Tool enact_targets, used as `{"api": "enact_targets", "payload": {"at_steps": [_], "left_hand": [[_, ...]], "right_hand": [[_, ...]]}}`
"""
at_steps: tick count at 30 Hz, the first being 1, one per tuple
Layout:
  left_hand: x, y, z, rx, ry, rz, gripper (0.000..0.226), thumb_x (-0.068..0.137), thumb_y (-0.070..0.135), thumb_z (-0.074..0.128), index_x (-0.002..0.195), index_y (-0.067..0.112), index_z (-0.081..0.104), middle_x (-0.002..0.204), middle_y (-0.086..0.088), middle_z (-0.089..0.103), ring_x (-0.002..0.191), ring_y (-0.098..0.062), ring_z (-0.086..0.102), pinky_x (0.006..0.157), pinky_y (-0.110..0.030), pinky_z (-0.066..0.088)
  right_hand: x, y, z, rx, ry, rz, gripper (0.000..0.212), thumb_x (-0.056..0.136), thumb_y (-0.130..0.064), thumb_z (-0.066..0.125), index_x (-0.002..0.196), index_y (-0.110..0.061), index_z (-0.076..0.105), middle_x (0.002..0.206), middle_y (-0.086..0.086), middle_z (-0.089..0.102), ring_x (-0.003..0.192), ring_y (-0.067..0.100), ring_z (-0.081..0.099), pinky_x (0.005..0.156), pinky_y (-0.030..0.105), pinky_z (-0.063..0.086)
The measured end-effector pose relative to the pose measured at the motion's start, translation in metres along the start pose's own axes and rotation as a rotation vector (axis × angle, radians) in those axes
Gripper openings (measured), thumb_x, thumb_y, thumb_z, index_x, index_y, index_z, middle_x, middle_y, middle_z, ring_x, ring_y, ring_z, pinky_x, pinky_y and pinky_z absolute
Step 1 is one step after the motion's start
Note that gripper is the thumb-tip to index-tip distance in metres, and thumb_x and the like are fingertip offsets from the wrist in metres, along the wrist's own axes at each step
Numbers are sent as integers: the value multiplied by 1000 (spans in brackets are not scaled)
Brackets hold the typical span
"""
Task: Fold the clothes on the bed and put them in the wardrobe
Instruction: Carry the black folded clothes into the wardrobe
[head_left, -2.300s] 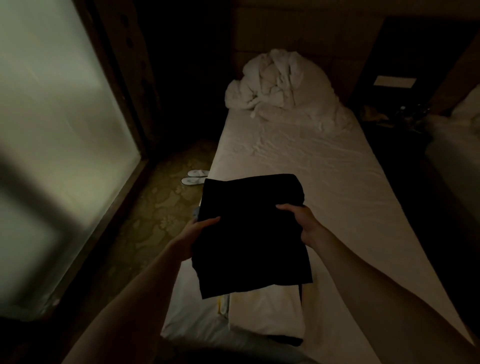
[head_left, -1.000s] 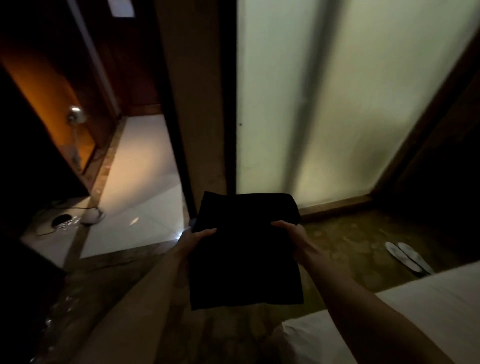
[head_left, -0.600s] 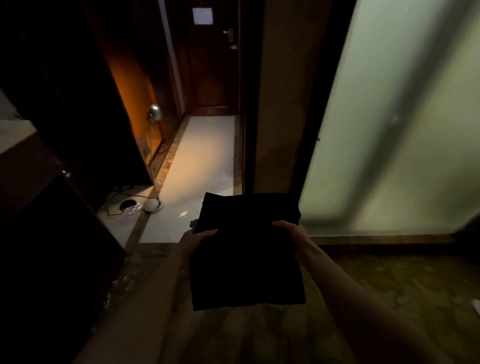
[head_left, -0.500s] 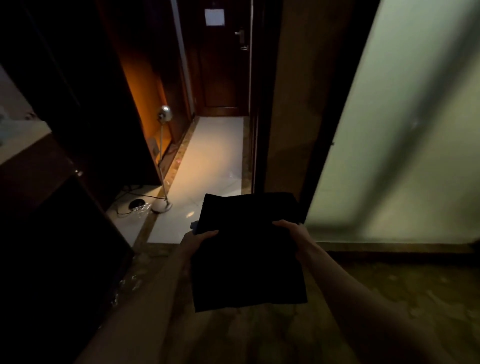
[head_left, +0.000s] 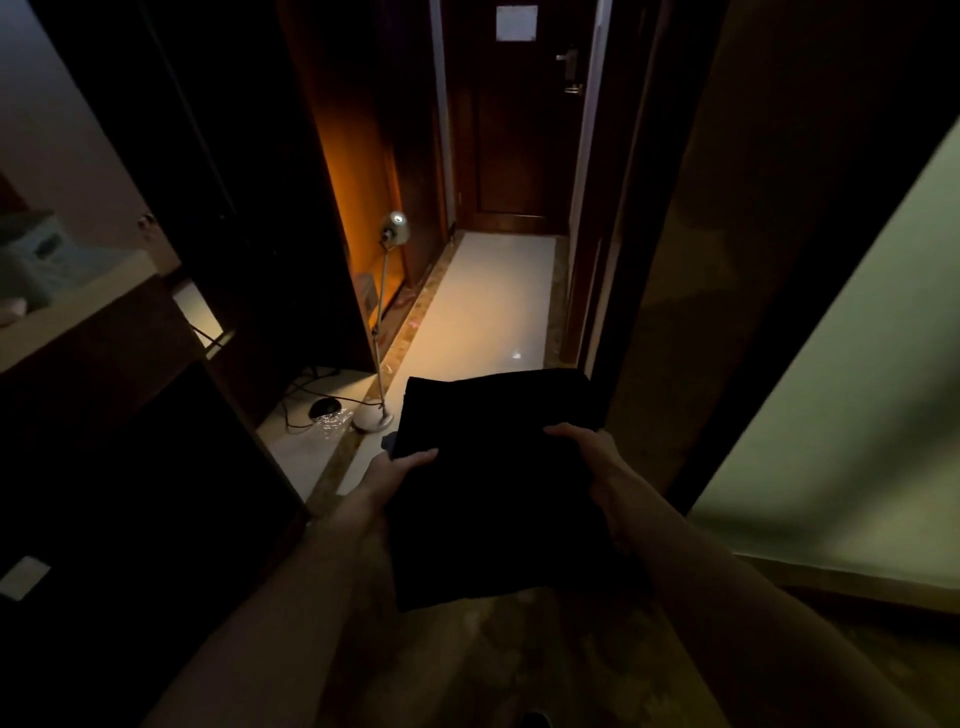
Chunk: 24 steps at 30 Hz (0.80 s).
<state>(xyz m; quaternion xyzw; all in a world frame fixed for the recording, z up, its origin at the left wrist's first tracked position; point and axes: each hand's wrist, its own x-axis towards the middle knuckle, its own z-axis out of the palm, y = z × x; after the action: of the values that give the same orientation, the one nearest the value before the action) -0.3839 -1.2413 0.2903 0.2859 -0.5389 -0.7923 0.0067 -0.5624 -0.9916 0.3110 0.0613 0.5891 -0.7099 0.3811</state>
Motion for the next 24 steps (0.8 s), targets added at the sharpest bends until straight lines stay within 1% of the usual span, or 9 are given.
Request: {"api": "enact_targets", "payload": {"at_steps": [4, 7, 9, 11, 14, 16, 19, 21, 24], "left_hand": [[45, 33, -14, -21, 73, 20, 58, 68, 17, 81, 121, 16, 56, 122, -19, 63, 114, -39, 60, 105, -52, 43], [74, 56, -22, -14, 88, 27, 69, 70, 20, 81, 131, 12, 50, 121, -17, 64, 108, -35, 64, 89, -44, 52], [93, 66, -29, -23, 76, 18, 47, 81, 17, 72, 125, 11, 55, 113, -15, 67, 102, -32, 65, 86, -40, 51], [117, 72, -41, -30, 102, 27, 35, 85, 16, 68, 119, 12, 60, 112, -16, 67, 102, -33, 64, 92, -43, 47], [152, 84, -62, 7, 91, 65, 52, 76, 30, 80, 122, 13, 63, 122, -21, 64, 107, -37, 63, 94, -46, 45], [175, 100, -76, 47, 109, 81, 49, 75, 31, 80, 117, 12, 64, 108, -15, 70, 97, -31, 68, 86, -42, 49], [214, 129, -96, 57, 93, 87, 21, 91, 17, 61, 111, 10, 62, 88, -6, 70, 79, -21, 70, 70, -30, 52], [241, 150, -116, 51, 83, 85, 25, 93, 15, 58, 118, 9, 59, 92, -7, 67, 82, -23, 68, 69, -30, 51], [280, 186, -139, 23, 51, 64, 38, 87, 20, 63, 124, 9, 57, 98, -10, 63, 91, -29, 64, 74, -34, 47]], "right_hand": [[51, -33, 22, 14, -71, 32, 36, 82, -4, 72, 115, -5, 57, 97, 13, 66, 85, 27, 67, 70, 36, 54], [89, -57, 37, -3, -110, 47, 24, 85, -4, 69, 108, -6, 60, 87, 10, 65, 74, 24, 68, 64, 34, 53], [112, -68, 47, -4, -118, 58, 24, 85, -4, 69, 108, -6, 61, 85, 10, 66, 73, 25, 68, 66, 35, 53], [134, -77, 58, 0, -127, 56, 25, 84, -4, 70, 108, -5, 62, 80, 8, 67, 70, 25, 69, 67, 35, 53], [170, -90, 76, -33, -130, 41, 33, 82, -6, 72, 113, -2, 61, 80, 8, 66, 68, 24, 68, 66, 32, 52], [198, -97, 92, -36, -126, 22, 38, 82, -7, 73, 117, 0, 59, 82, 9, 66, 68, 23, 68, 65, 31, 53], [239, -109, 118, -47, -99, 22, 37, 82, -10, 74, 115, -2, 59, 76, 7, 66, 63, 20, 67, 54, 28, 52], [266, -116, 137, -21, -115, 37, 37, 81, -10, 75, 112, -3, 58, 67, 4, 65, 56, 18, 66, 47, 25, 49], [303, -131, 164, 38, -98, 39, 44, 79, -9, 75, 119, -4, 56, 77, 7, 61, 64, 21, 65, 52, 28, 51]]}}
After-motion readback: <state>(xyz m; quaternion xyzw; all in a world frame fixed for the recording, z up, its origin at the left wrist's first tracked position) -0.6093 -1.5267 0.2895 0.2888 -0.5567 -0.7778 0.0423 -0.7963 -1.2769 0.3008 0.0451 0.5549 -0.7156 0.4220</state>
